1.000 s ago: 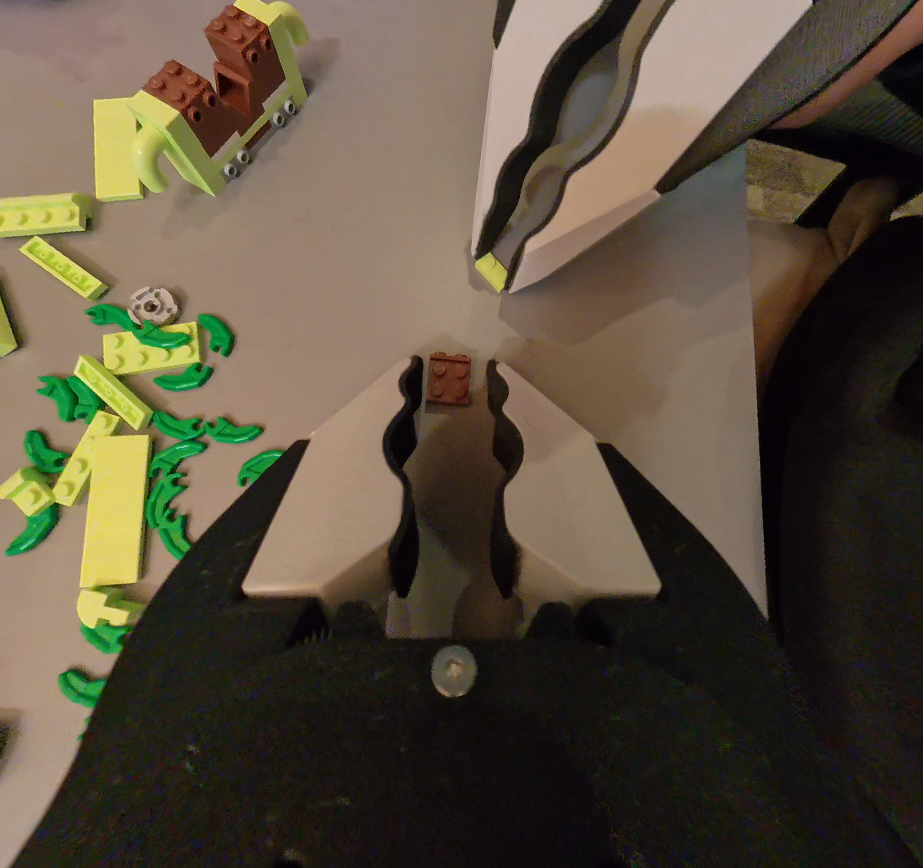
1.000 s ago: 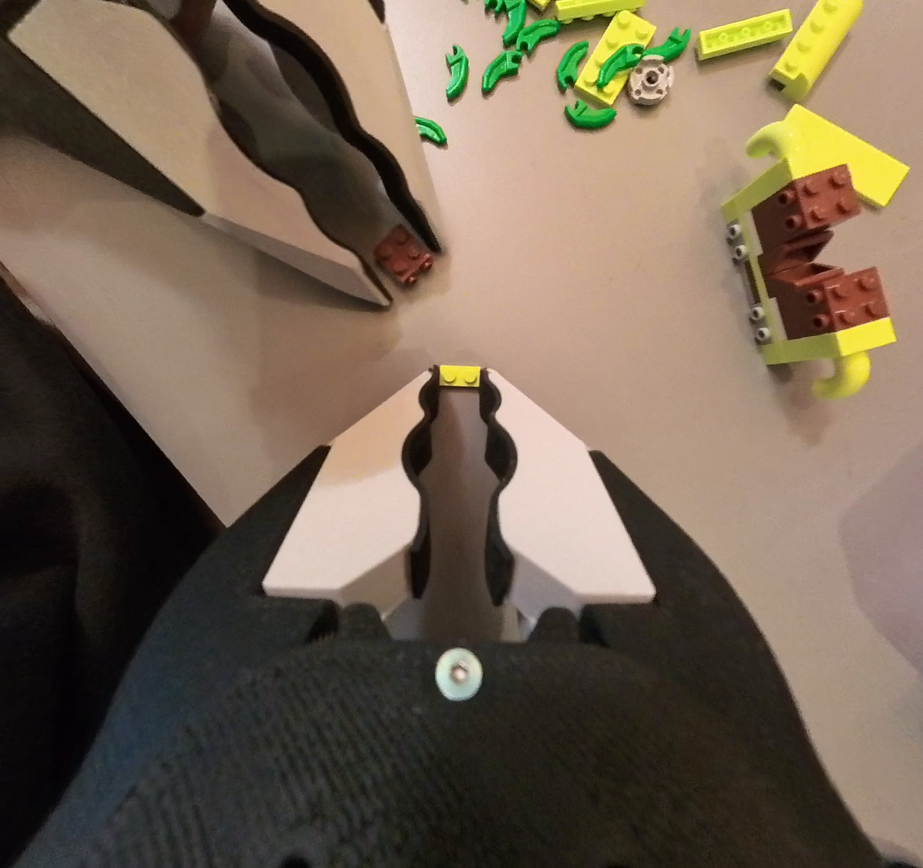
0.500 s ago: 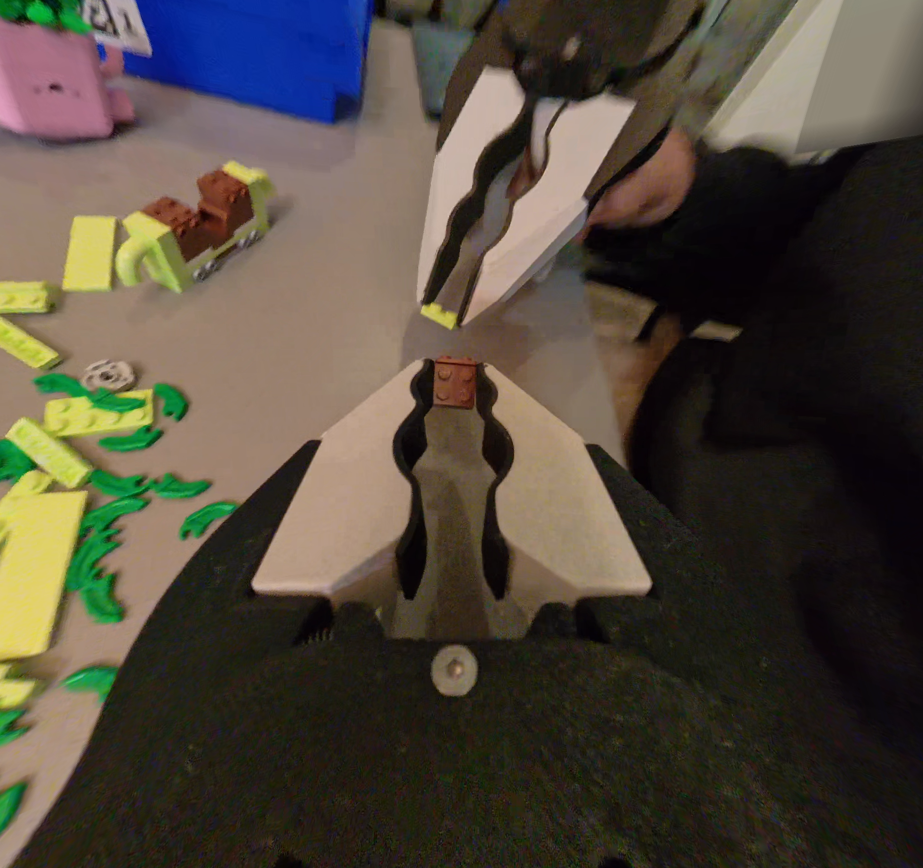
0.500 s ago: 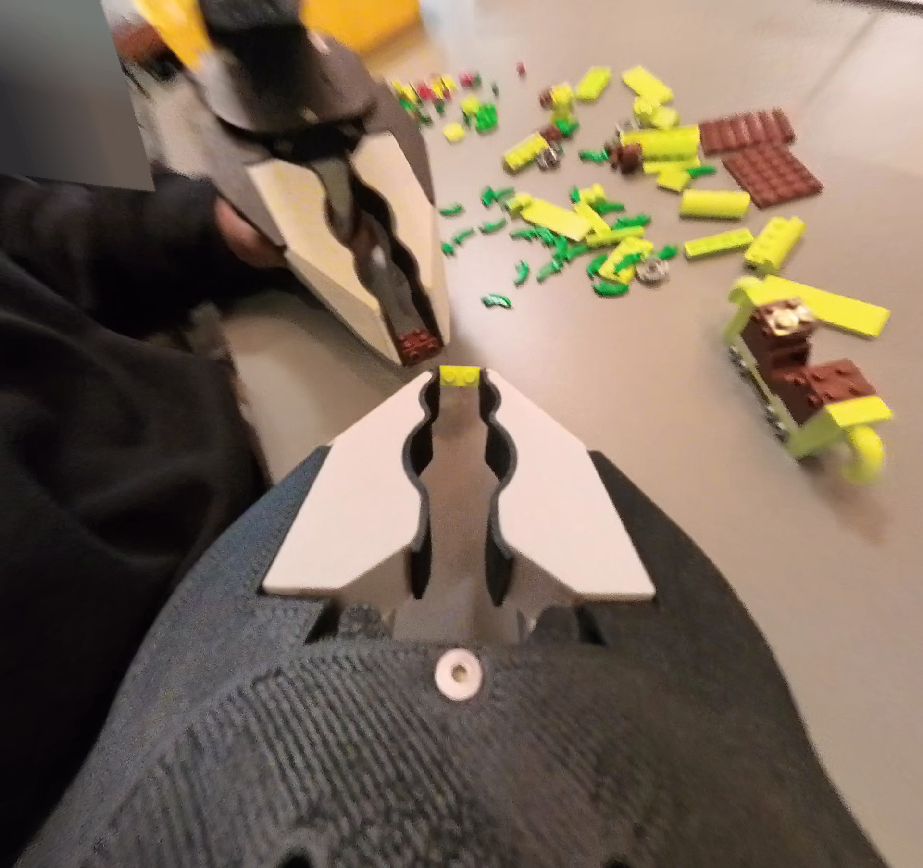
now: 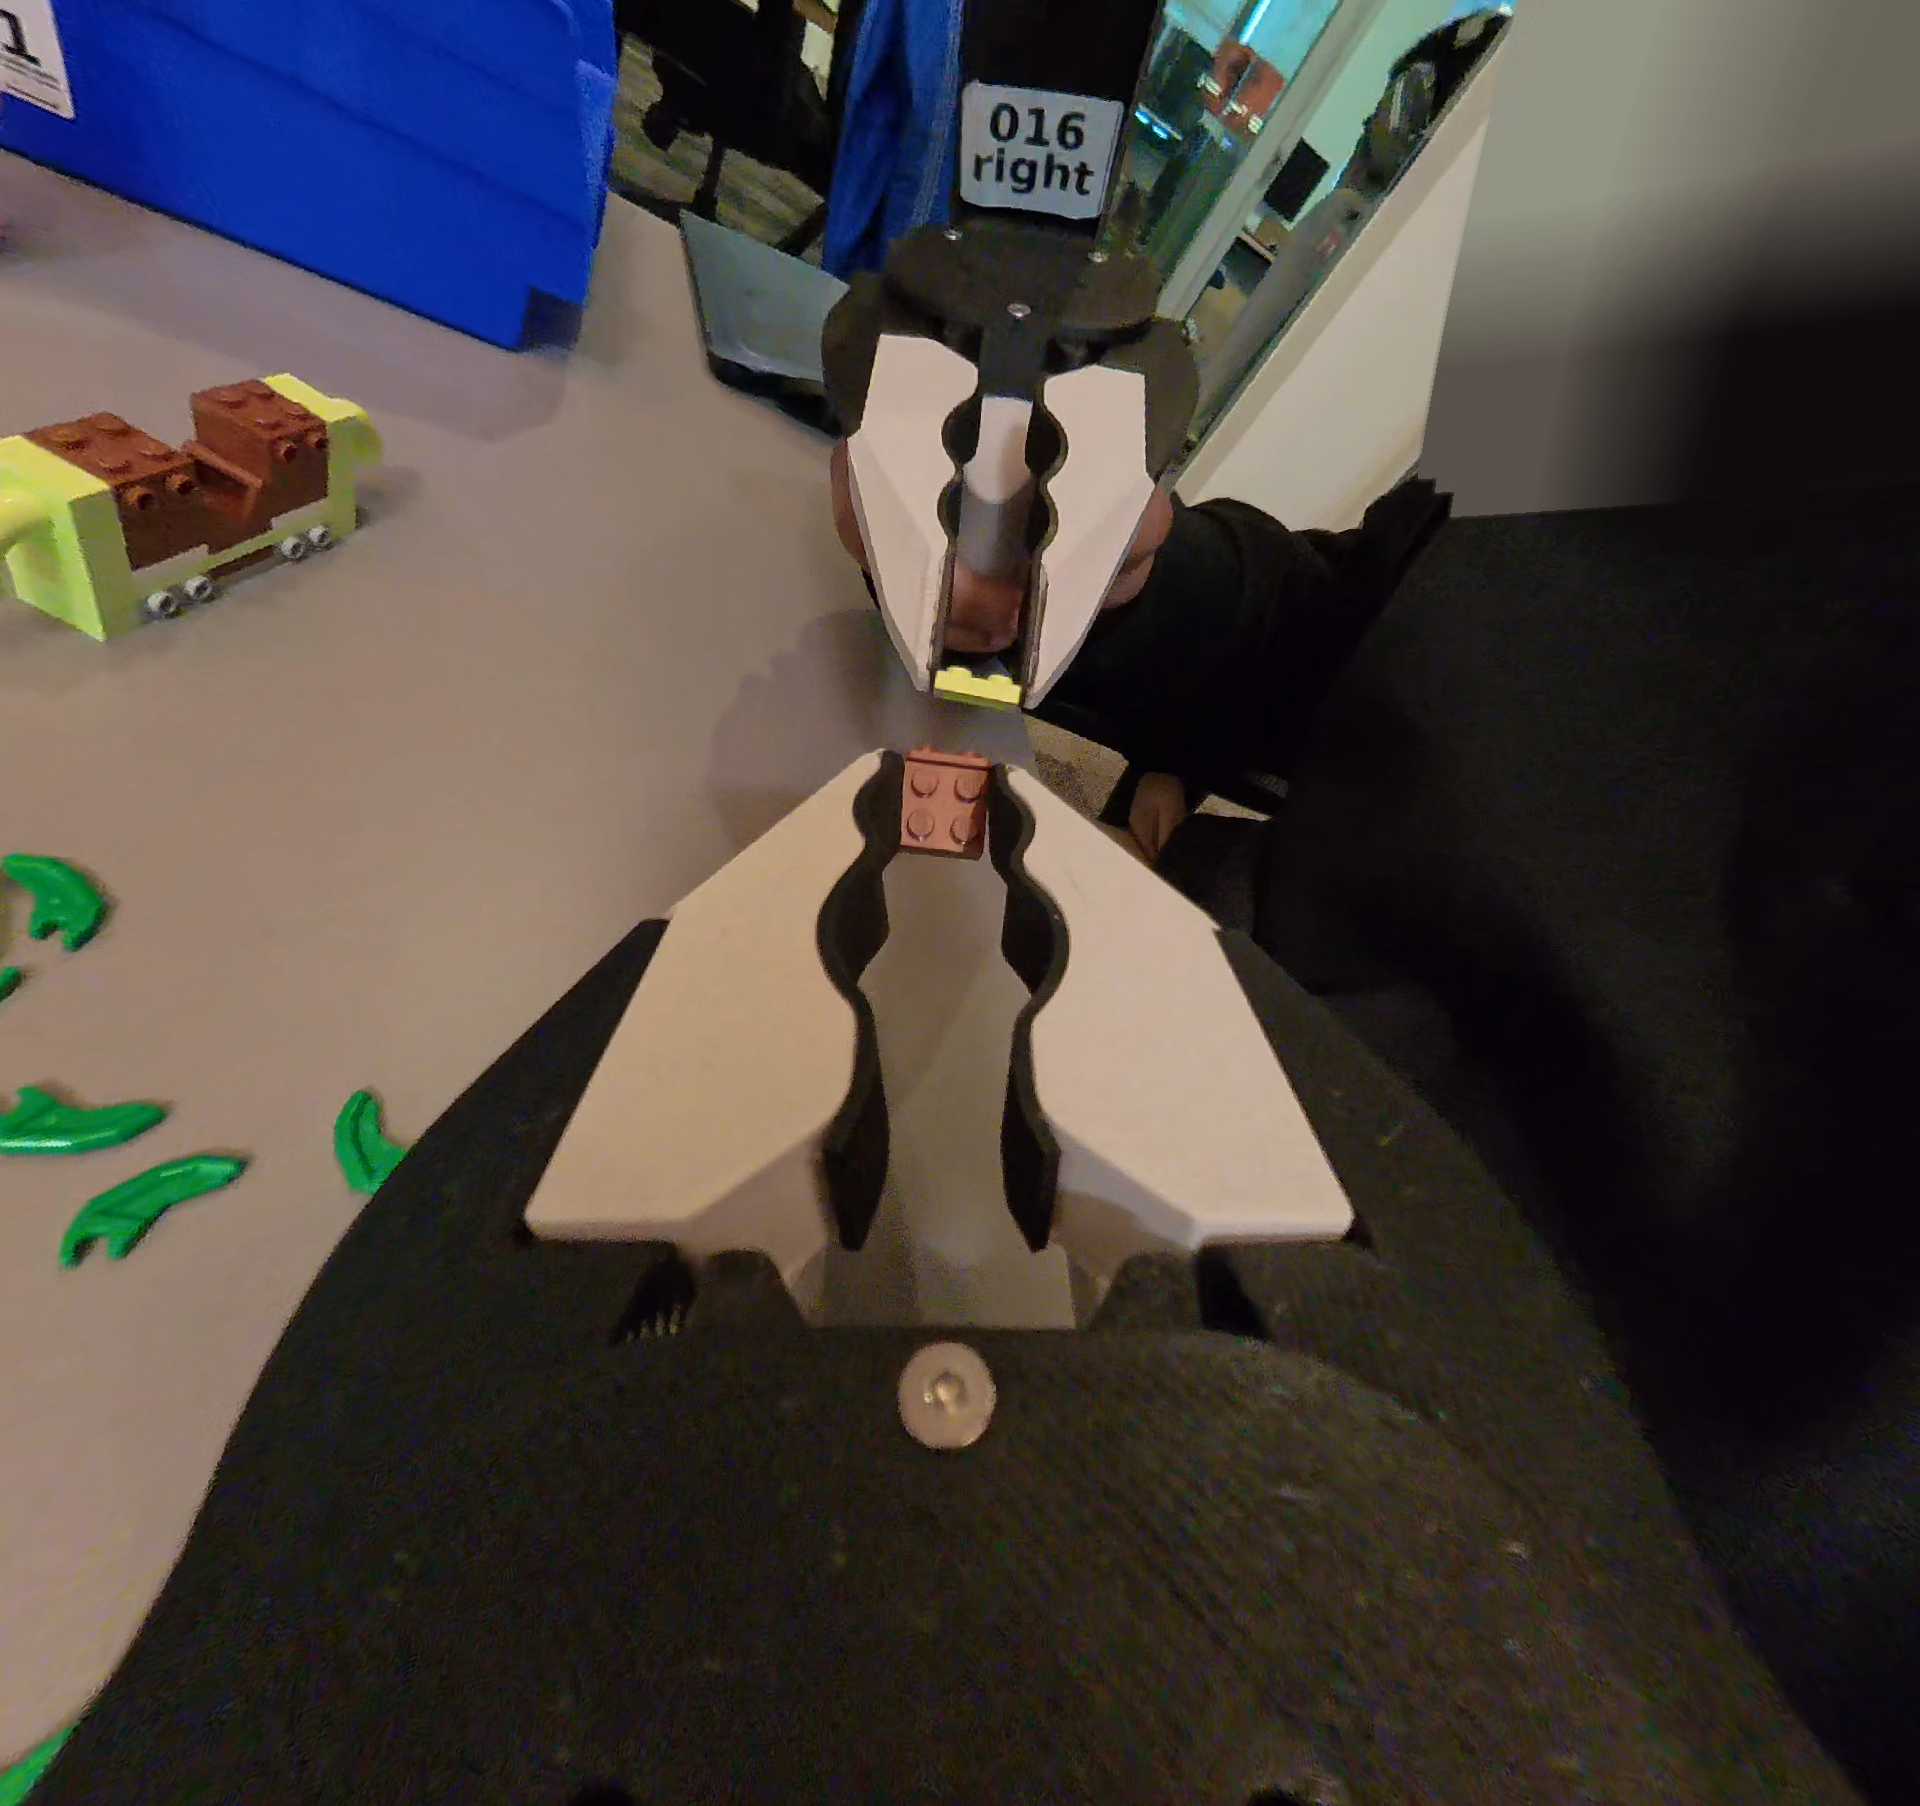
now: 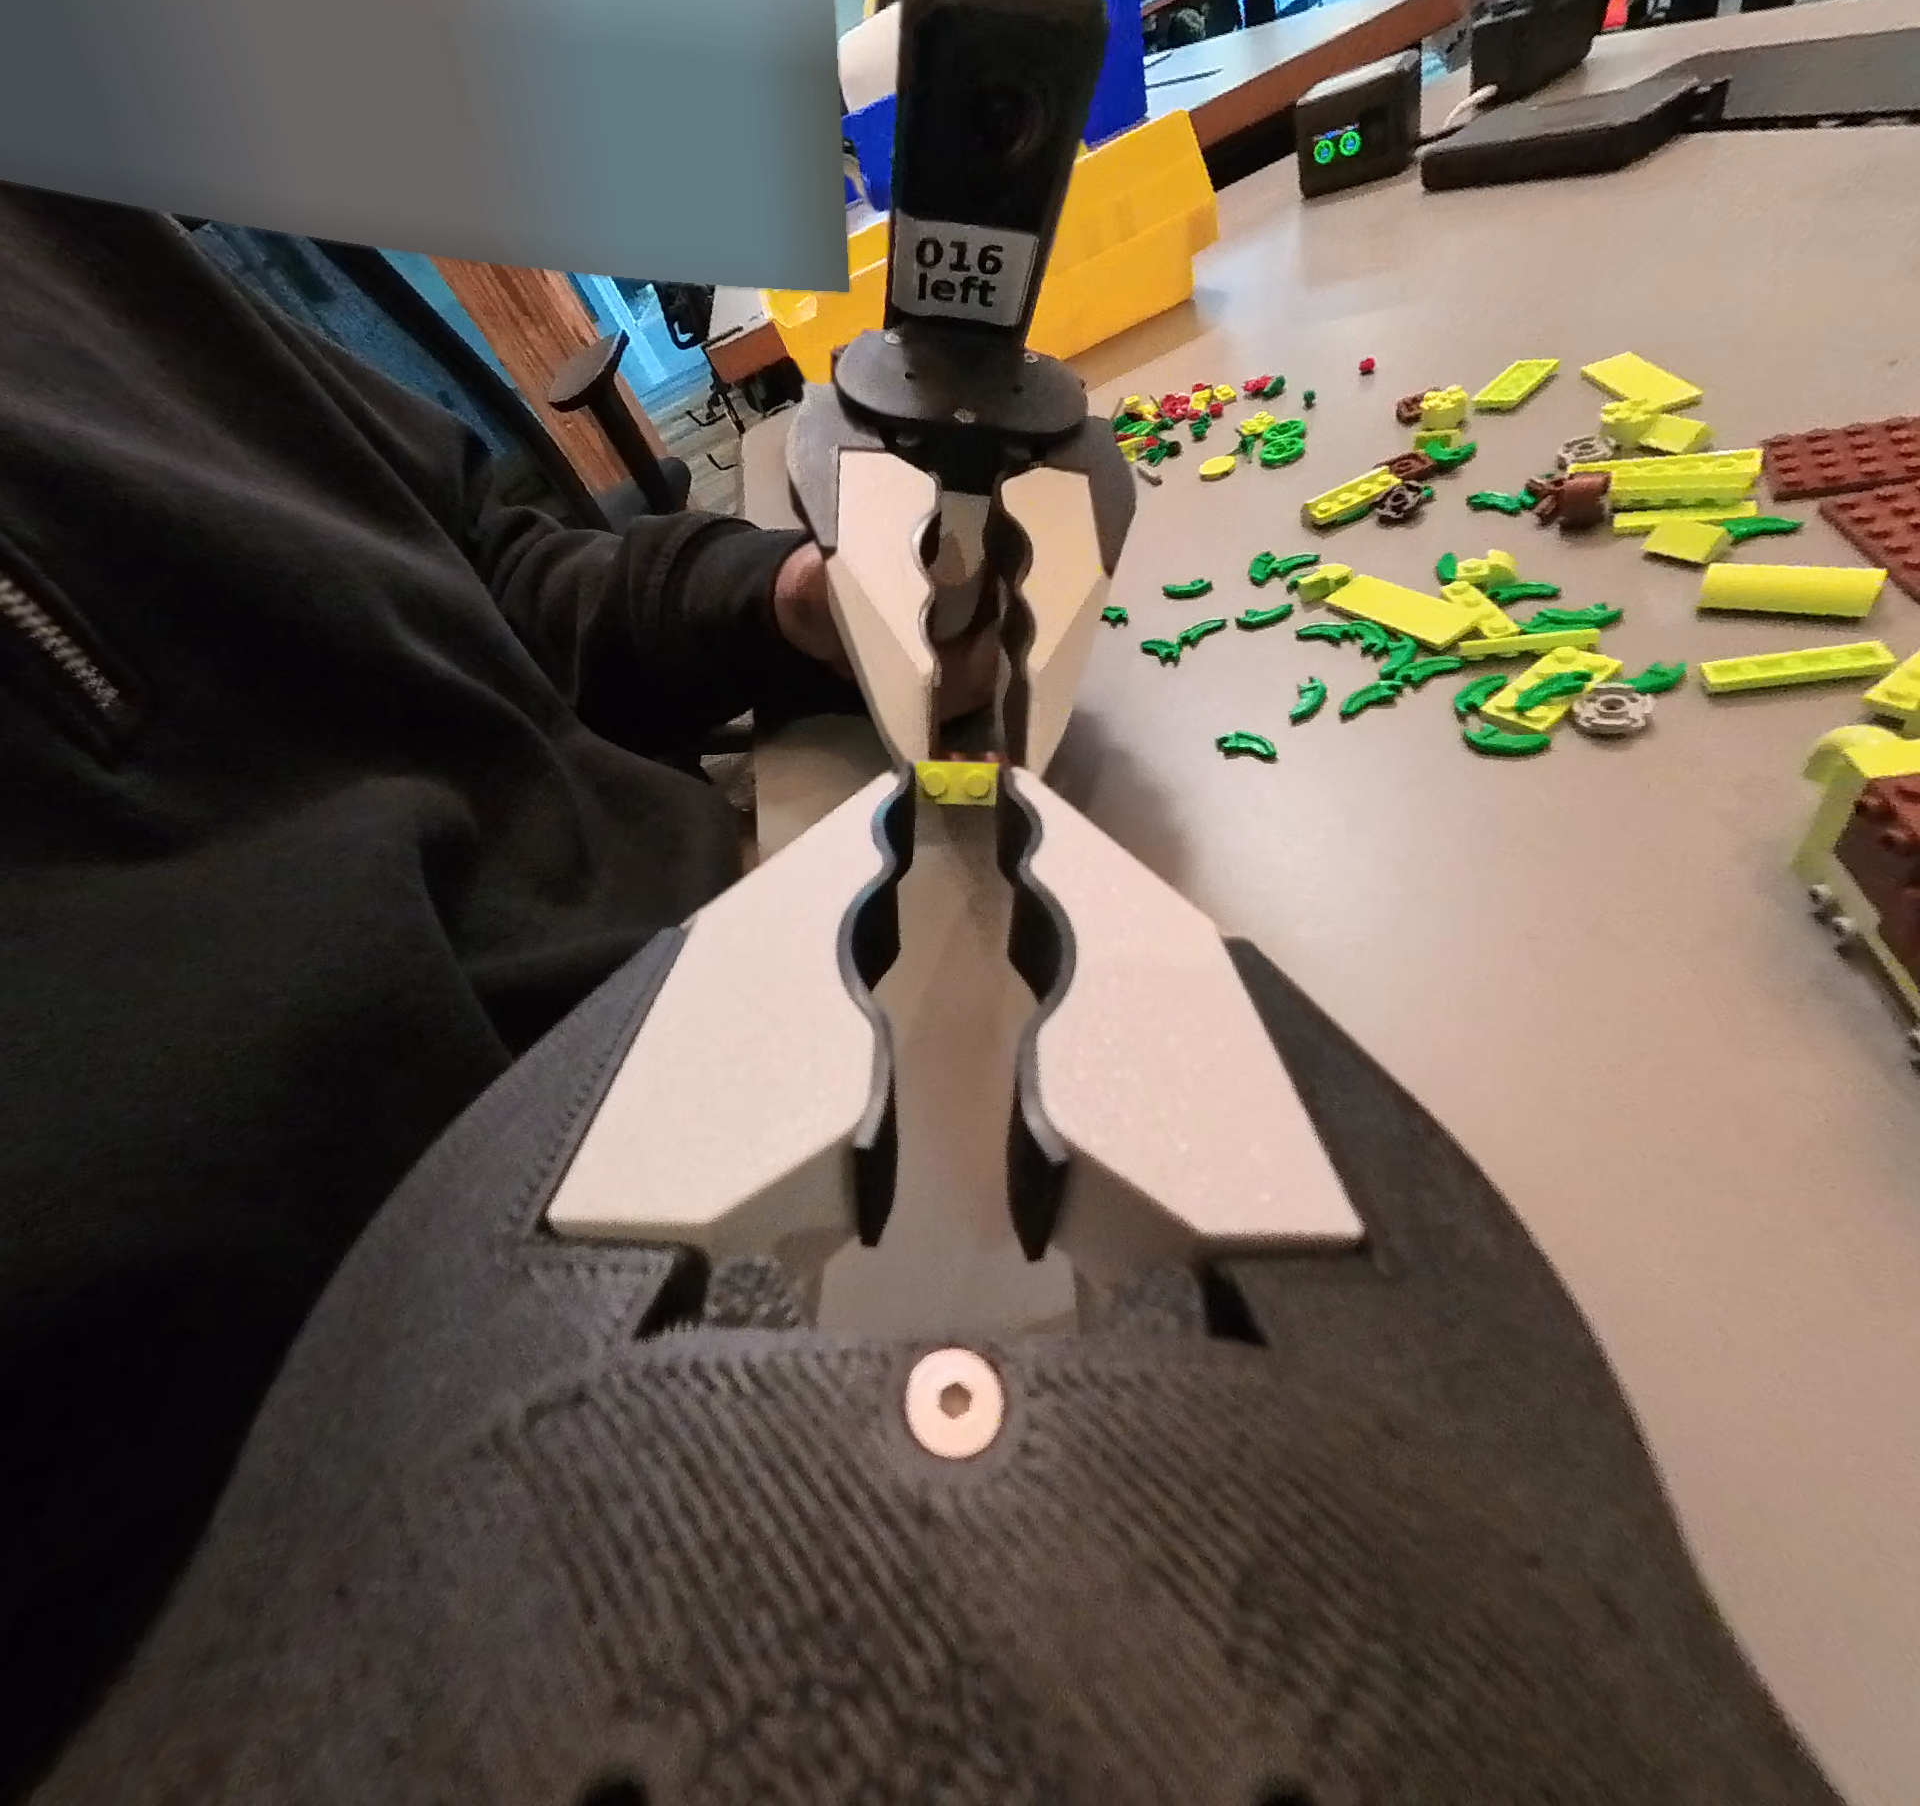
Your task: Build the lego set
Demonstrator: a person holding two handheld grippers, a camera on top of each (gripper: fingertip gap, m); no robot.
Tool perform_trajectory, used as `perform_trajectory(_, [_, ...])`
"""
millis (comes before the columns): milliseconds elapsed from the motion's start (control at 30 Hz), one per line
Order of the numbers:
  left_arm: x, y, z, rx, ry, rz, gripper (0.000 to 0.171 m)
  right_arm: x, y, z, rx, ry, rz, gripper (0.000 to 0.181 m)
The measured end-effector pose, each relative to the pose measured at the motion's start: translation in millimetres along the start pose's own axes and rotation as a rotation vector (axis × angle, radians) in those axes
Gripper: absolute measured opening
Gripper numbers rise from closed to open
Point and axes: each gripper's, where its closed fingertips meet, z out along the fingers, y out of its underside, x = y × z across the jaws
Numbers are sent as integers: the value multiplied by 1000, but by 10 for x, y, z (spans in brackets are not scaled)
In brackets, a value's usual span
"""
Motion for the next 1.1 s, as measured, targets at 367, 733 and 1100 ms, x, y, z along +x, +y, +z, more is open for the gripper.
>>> perform_trajectory(367, [89, -116, -49, 99, 96, -59, 13, -42, -42, 54, 20, -30, -20, 13])
perform_trajectory(733, [89, -113, -41, 99, 86, -56, 13, -38, -49, 78, 7, -35, 6, 13])
perform_trajectory(1100, [82, -86, -14, 77, 62, -39, 12, -26, -20, 76, -25, -25, 38, 13])
